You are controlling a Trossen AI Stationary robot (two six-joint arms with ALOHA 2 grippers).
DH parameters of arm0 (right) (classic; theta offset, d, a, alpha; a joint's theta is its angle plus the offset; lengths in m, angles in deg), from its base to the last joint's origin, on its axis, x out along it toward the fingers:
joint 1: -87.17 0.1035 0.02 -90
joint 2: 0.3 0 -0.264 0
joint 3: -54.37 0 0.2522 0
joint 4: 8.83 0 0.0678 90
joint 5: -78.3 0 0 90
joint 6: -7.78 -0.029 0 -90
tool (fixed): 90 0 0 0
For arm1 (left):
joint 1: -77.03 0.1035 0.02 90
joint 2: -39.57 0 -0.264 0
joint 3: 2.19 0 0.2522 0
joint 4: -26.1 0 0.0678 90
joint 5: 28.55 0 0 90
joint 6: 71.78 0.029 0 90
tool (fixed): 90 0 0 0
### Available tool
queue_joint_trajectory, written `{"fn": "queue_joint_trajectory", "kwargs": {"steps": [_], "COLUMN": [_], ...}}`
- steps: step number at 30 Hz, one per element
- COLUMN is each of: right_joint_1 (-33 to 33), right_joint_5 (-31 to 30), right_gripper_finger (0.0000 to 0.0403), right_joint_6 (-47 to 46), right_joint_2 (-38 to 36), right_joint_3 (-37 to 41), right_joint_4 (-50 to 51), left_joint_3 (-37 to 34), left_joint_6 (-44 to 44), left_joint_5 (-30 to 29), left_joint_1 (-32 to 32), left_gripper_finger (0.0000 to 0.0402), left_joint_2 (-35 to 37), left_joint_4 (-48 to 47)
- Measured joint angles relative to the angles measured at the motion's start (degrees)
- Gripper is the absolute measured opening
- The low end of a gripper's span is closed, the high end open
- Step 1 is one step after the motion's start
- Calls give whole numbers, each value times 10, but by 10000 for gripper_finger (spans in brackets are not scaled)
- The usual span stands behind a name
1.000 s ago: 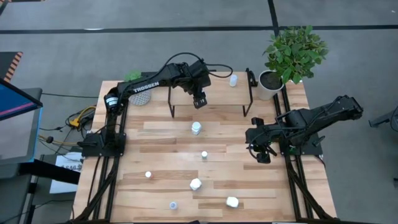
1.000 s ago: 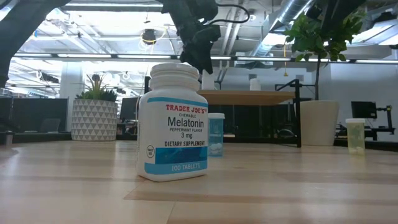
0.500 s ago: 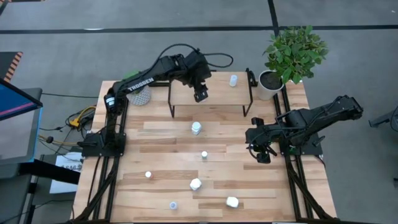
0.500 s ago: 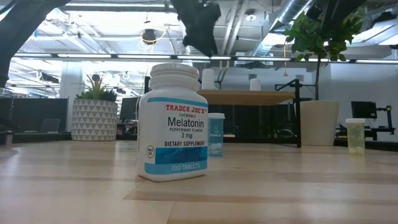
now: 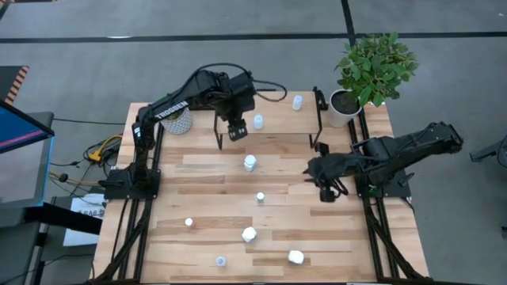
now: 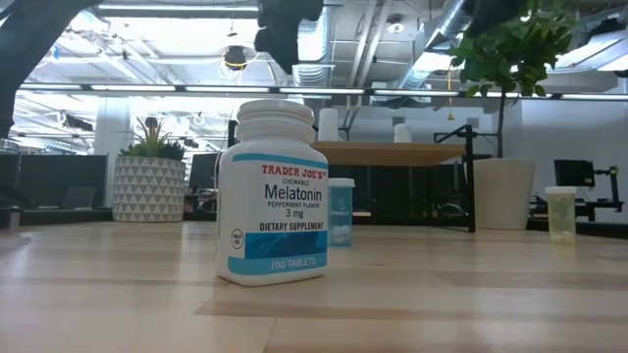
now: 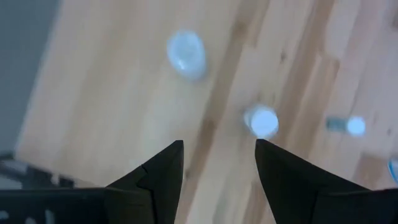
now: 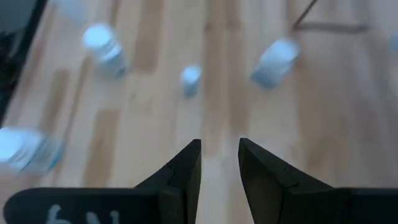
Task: Pick and place medicine bottles onto shelf by color
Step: Put the top white pill bottle on the shelf
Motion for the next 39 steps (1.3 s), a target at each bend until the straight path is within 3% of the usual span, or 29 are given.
{"fn": "queue_joint_trajectory", "kwargs": {"steps": [7,20,25,31,34,39], "right_joint_1": [-64,-199,-221,-250,-271,-300], "right_joint_5": [-122,-126,-126,-126,-126,-126], "right_gripper_finger": [129,129,129,135,159,234], "right_joint_6": [5,179,266,272,272,263], "right_joint_2": [0,33,69,115,136,185], "right_joint_3": [0,0,0,0,-19,-83], "right_joint_4": [-102,-293,-396,-528,-538,-539], "left_joint_3": [0,-27,-116,-261,-335,-452], "left_joint_6": [6,-30,-64,-126,-160,-193], "left_joint_5": [11,-15,-60,-85,-88,-88], "left_joint_1": [-41,-129,-162,-180,-183,-183], "left_gripper_finger": [185,185,185,185,185,185], "left_joint_2": [20,167,249,348,393,464], "left_joint_4": [4,5,5,6,24,76]}}
